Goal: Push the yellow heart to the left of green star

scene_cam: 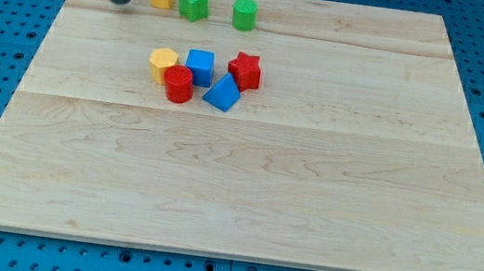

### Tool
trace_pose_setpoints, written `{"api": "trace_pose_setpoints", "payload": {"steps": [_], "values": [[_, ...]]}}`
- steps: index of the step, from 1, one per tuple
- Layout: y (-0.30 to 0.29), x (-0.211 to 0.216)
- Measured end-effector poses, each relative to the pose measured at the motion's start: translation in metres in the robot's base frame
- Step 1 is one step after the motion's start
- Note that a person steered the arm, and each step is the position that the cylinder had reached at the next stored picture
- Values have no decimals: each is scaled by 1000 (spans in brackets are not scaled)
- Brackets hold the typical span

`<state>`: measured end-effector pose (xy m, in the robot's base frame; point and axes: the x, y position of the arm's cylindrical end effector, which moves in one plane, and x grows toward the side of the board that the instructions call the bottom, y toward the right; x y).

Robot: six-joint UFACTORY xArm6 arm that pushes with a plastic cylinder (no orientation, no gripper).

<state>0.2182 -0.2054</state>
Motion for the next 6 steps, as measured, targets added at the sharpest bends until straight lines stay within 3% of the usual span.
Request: {"api": "trace_pose_setpoints", "payload": {"steps": [1,3,4,5,6], "values": [[18,-26],[72,-8],[70,-25],[85,-18],[66,37]]}}
